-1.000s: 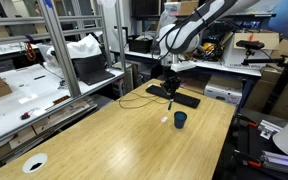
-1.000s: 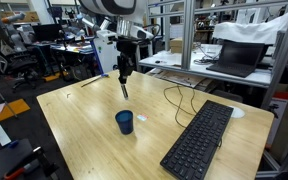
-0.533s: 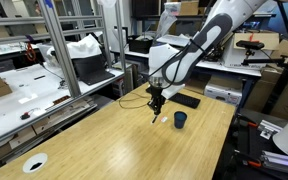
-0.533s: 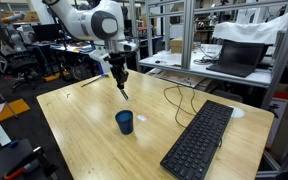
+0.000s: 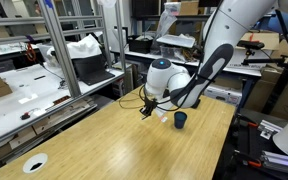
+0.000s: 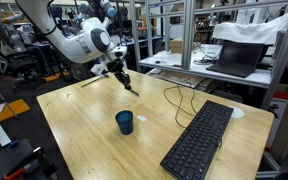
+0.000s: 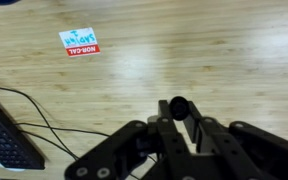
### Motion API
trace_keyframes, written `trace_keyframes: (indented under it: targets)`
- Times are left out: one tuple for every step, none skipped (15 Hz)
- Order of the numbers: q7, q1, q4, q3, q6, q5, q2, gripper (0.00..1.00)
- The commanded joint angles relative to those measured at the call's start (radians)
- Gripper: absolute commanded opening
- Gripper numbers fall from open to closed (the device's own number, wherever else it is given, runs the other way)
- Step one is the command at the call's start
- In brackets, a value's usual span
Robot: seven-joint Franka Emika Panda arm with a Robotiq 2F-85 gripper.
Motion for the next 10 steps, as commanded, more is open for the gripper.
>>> trace_keyframes:
  targets:
    - [0.053,0.049,0.014,-0.038,-0.034,-0.014,0.022,0.08]
    - [0.004,0.007,0.006,0.017,-0.043,0.02,0.014,0.44]
    - [-0.026,-0.019,0.001,0.05,-0.044,0.041,0.011,0.45]
    - [-0.073,-0.059,-0.004,0.101,-0.055,0.076,0.004,0.51]
    - [-0.126,-0.105,-0.006,0.155,-0.062,0.115,0.0,0.57]
    - [-0.176,-0.146,-0.008,0.201,-0.074,0.157,-0.004,0.66]
    - [-0.222,-0.182,-0.003,0.24,-0.093,0.198,-0.003,0.72]
    - [-0.272,-0.218,0.002,0.275,-0.121,0.243,-0.004,0.8]
    - [-0.325,-0.257,0.013,0.311,-0.168,0.292,-0.005,0.85]
    - [-0.39,-0.304,0.029,0.349,-0.251,0.345,-0.011,0.93]
